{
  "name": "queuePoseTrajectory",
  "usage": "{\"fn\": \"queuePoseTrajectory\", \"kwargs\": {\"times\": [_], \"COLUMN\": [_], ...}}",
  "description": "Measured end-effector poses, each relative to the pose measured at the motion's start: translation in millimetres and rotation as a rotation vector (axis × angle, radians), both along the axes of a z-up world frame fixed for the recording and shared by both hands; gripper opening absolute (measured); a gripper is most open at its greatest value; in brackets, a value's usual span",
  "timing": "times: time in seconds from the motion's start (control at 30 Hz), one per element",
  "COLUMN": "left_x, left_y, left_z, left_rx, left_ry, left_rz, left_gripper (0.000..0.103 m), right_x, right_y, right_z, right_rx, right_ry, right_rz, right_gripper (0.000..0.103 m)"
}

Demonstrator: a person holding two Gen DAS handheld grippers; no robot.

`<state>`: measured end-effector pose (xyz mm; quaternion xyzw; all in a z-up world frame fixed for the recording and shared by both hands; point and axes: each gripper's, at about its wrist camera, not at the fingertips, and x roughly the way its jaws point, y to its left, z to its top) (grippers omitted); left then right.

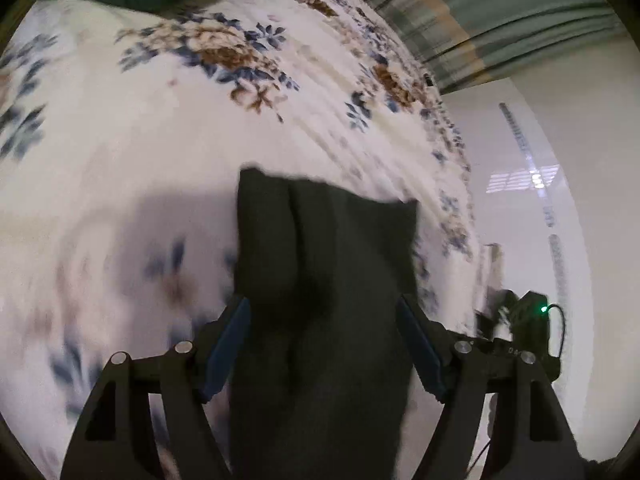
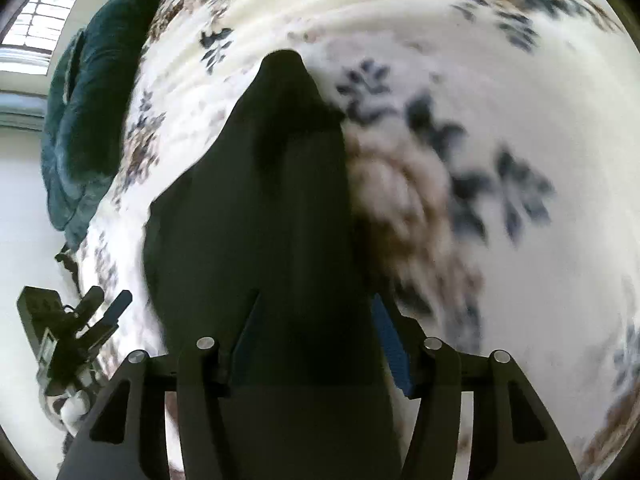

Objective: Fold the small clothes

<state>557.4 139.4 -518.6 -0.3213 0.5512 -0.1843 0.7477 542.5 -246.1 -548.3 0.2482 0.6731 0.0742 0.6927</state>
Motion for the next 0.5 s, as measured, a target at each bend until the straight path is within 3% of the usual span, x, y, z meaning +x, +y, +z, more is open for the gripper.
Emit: {"fn": "queuePoseTrajectory", "kwargs": {"times": [0.23,0.37,0.5], "left_x": [-133.0,-216.2,-277.9], "left_y": [4.4,3.8,-4.3], "left_z": [19.7,-2.4,-39.4], "left_rx": [0.016,0.034,0.024], "left_ry": [0.120,0.261,0.389], "left_rz": [0.002,-0.027,-0.060], "left_gripper": [0.073,0.073,0.073], "right_x": [-140.9,-231.6,-314.6], "right_y": [-16.9,-18.7,-14.9], "right_z": [35.5,21.4,-16.9], "right_rx": [0.039,0.046,0.055], "right_ry": [0.112,0.230,0.357], "right_rz": [0.008,0.012,0.017], "right_gripper": [0.066,0.066,0.066]}}
